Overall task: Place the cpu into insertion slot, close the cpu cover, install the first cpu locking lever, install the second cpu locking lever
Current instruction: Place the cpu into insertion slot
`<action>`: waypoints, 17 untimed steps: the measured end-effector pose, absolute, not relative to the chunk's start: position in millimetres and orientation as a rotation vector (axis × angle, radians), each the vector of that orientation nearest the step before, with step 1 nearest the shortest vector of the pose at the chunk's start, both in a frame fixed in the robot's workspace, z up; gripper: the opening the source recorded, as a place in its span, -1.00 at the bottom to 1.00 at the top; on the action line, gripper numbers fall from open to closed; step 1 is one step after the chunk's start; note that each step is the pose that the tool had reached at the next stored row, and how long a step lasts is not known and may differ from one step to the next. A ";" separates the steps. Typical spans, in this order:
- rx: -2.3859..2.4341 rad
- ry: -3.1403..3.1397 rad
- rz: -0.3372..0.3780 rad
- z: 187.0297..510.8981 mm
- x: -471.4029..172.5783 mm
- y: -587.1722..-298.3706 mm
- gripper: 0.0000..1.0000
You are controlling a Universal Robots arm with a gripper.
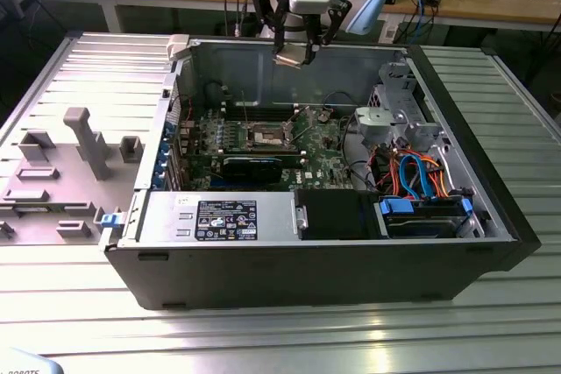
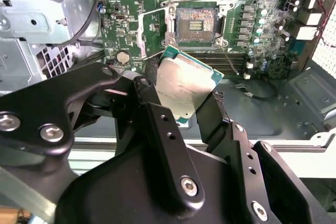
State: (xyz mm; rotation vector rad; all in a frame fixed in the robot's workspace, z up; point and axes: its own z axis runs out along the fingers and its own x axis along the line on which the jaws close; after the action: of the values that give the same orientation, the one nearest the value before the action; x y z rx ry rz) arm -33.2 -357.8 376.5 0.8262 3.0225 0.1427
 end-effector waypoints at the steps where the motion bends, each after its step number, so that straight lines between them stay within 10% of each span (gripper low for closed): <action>1: 0.840 3.018 0.143 376.5 -33.2 -357.8 0.08; 17: 0.952 2.981 0.138 376.0 -33.2 -357.8 0.08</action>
State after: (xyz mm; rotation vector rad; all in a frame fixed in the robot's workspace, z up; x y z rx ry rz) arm -33.2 -357.8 376.0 0.9520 2.9806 0.1379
